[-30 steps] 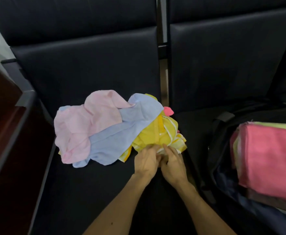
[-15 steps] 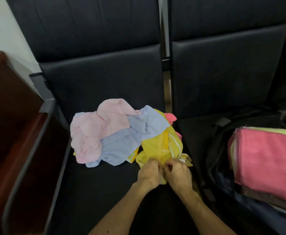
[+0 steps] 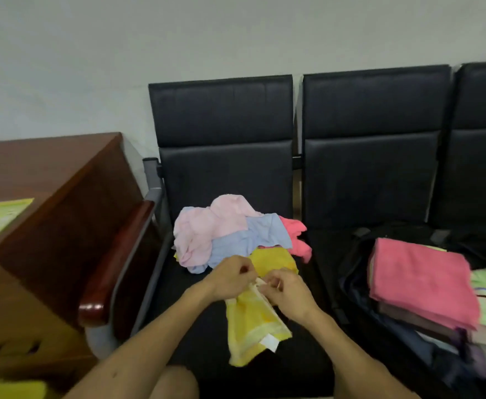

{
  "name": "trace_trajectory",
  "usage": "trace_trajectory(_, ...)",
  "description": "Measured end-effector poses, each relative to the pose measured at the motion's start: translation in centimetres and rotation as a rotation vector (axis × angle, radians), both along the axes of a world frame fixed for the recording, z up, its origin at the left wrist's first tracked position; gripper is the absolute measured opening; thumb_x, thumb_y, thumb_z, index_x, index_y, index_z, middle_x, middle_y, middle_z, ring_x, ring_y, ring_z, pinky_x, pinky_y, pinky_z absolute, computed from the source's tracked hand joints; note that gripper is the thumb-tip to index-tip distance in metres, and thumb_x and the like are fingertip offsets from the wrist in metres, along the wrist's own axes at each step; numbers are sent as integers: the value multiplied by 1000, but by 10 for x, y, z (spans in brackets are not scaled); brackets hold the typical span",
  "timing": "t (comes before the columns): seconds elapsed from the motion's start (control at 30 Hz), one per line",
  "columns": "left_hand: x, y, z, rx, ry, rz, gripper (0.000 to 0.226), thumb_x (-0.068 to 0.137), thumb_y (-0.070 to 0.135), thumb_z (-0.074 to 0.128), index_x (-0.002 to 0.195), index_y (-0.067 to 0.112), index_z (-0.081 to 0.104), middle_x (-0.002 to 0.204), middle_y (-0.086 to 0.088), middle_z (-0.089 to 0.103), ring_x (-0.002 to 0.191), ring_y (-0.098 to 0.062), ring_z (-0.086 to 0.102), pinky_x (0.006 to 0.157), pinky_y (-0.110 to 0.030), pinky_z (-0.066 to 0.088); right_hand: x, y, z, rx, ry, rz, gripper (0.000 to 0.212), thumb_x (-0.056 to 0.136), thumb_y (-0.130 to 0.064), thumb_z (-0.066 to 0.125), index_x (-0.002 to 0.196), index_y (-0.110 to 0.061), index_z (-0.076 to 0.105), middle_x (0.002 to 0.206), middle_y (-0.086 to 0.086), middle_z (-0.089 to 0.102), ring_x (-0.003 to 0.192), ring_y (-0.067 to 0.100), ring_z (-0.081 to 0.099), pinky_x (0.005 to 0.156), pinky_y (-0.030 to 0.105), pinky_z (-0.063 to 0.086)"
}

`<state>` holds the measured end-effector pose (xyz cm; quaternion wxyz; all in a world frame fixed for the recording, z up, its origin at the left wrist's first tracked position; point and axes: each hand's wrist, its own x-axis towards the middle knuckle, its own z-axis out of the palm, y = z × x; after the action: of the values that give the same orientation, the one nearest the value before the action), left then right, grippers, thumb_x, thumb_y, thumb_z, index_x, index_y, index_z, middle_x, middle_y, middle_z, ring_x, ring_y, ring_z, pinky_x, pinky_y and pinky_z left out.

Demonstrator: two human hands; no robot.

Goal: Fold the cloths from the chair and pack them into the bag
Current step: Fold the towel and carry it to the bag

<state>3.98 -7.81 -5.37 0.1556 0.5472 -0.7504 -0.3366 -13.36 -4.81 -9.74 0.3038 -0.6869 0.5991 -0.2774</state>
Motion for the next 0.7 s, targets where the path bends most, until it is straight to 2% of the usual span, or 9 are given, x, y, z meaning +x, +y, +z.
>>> trace_trajectory(0.07, 13, 15, 25, -63, 59, 45, 27, 86, 16, 55, 61, 23, 54, 63, 13, 54, 61, -2, 46, 65, -26, 41, 6, 13, 33, -30, -79, -4, 17, 85, -30, 75, 75, -35, 61, 73, -12, 49, 68, 2, 45, 64, 22, 35)
trace_trajectory(0.17, 23, 26, 58, -151, 120, 66, 26, 87, 14, 54, 62, 19, 53, 63, 11, 51, 62, -6, 44, 65, -30, 41, 14, 23, 66, -121, -139, 32, 23, 88, -29, 72, 75, -38, 56, 84, -12, 56, 85, 9, 54, 77, 28, 42)
trace_trajectory(0.2, 26, 32, 71, -196, 135, 71, 27, 88, 11, 53, 62, 18, 53, 64, 9, 51, 63, -6, 44, 65, -30, 41, 17, 29, 80, -137, -157, 47, 17, 90, -29, 69, 78, -35, 57, 89, -11, 59, 89, 11, 56, 80, 28, 44)
trace_trajectory(0.27, 29, 41, 95, -274, 173, 89, 28, 90, 8, 51, 63, 14, 53, 67, 4, 52, 63, -8, 44, 65, -32, 41, 23, 38, 105, -123, -225, 88, 11, 94, -29, 64, 87, -21, 61, 91, -10, 62, 85, 10, 58, 76, 26, 44)
trace_trajectory(0.33, 31, 52, 118, -326, 198, 120, 24, 91, 10, 51, 67, 7, 56, 71, -1, 54, 64, -10, 45, 65, -33, 41, 29, 51, 131, -108, -322, 104, 16, 95, -24, 62, 91, -8, 61, 84, -3, 61, 77, 9, 56, 70, 25, 43)
trace_trajectory(0.4, 31, 64, 137, -355, 233, 127, 24, 92, 13, 51, 70, 8, 56, 72, 3, 55, 66, -10, 48, 67, -32, 41, 31, 66, 153, -86, -390, 105, 21, 95, -21, 60, 96, 0, 59, 81, 6, 58, 74, 13, 54, 65, 27, 43)
trace_trajectory(0.5, 27, 87, 159, -386, 298, 93, 23, 96, 16, 52, 73, 18, 56, 72, 9, 55, 68, -6, 50, 69, -28, 44, 33, 84, 177, -67, -440, 73, 19, 97, -23, 56, 100, -4, 59, 82, 6, 57, 75, 15, 54, 65, 28, 44)
trace_trajectory(0.6, 24, 112, 168, -426, 389, 89, 10, 95, 26, 62, 87, 20, 60, 75, 11, 57, 65, -1, 51, 65, -23, 46, 33, 99, 199, -114, -493, 34, 14, 97, -21, 56, 97, -8, 61, 83, 1, 58, 76, 11, 55, 67, 26, 45)
trace_trajectory(0.7, 26, 134, 164, -449, 386, 167, 24, 86, 35, 73, 99, 23, 57, 82, 9, 57, 62, 2, 50, 61, -15, 42, 30, 112, 217, -176, -492, 12, 10, 97, -18, 54, 94, -10, 60, 80, 2, 56, 72, 11, 53, 66, 26, 44)
